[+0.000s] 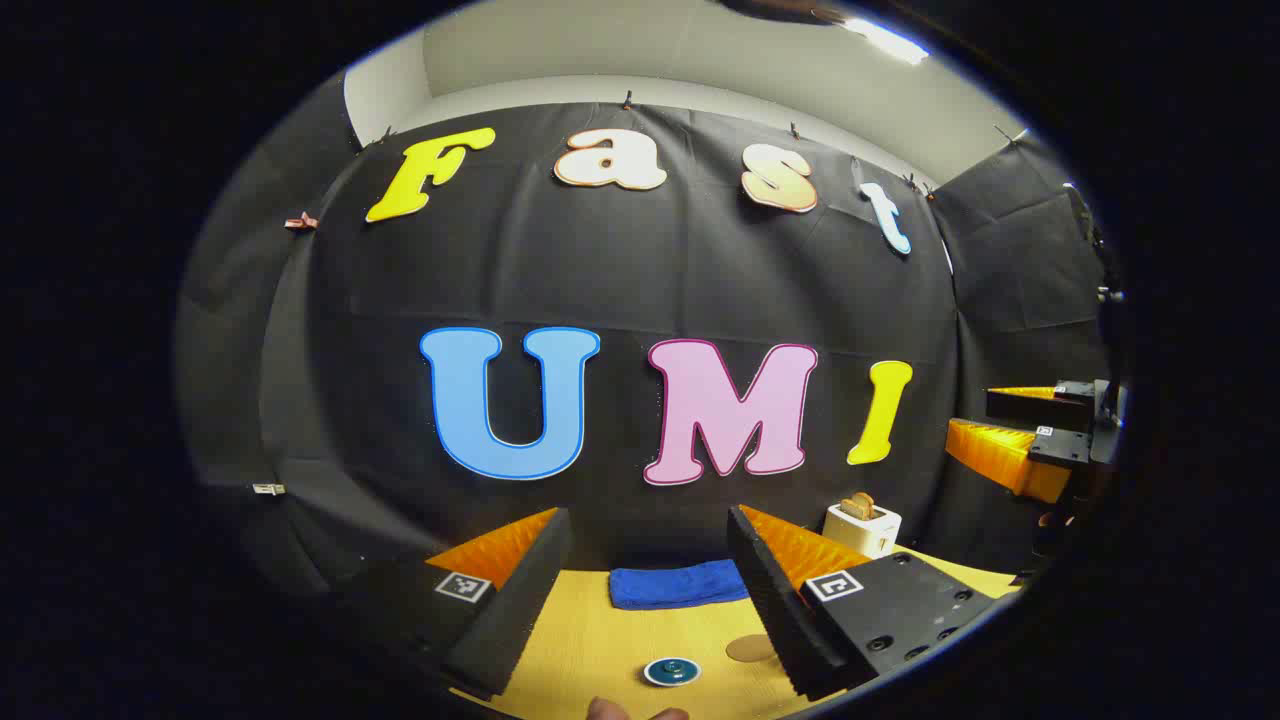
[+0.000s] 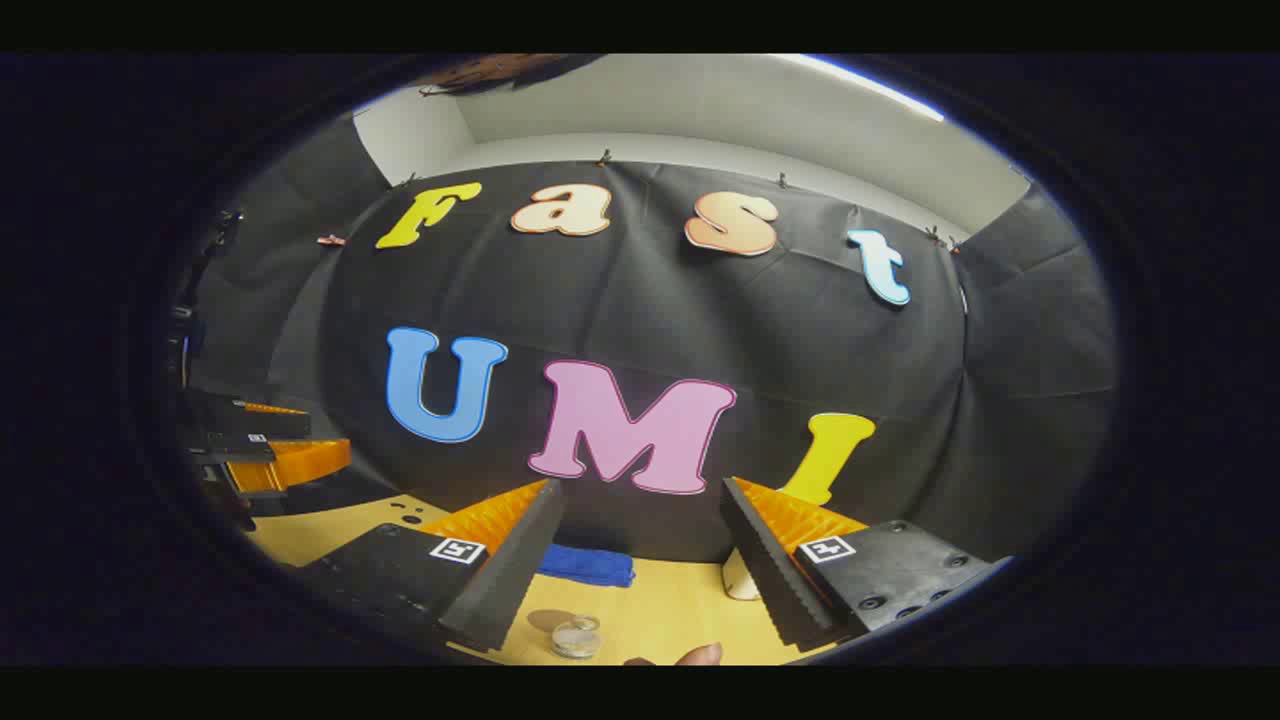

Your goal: Open the teacup lid with one hand, grasp the water bottle and pour water into the teacup with the other hand; after pouring, place the water bottle on the coaster and then close the teacup lid.

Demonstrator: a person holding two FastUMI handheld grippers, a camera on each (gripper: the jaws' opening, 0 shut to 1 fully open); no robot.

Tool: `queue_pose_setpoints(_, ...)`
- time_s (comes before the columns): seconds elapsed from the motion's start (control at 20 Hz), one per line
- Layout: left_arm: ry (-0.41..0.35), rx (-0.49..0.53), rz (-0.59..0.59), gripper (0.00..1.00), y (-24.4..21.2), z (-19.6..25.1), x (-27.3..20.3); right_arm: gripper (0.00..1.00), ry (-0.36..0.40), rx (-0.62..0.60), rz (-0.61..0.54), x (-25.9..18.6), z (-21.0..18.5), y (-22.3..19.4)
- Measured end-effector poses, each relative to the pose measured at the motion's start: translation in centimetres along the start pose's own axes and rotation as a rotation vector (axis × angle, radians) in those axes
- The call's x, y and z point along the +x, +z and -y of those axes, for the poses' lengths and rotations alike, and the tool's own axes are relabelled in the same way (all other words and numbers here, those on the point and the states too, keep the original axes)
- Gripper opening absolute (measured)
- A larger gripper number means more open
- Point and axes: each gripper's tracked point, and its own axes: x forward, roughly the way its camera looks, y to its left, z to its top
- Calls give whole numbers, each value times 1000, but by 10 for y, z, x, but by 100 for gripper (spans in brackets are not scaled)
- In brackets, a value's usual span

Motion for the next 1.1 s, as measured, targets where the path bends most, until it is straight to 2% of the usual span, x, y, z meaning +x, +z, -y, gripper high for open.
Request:
queue_pose_setpoints(0.4, 6, -4, -9, 98, -2, -3, -3, 98, -9, -1, 7, 0, 1, 1)
queue_pose_setpoints(0.75, -29, 28, -6, 98, -8, 4, -3, 98, -13, 3, -10, 2, -11, -9)
queue_pose_setpoints(0.9, -70, 18, -33, 98, -38, 13, 6, 98, -9, 0, -29, 3, -20, -27)
queue_pose_setpoints(1.1, -112, 22, -114, 98, -106, 22, 19, 98, -6, 21, -60, 1, -33, -60)
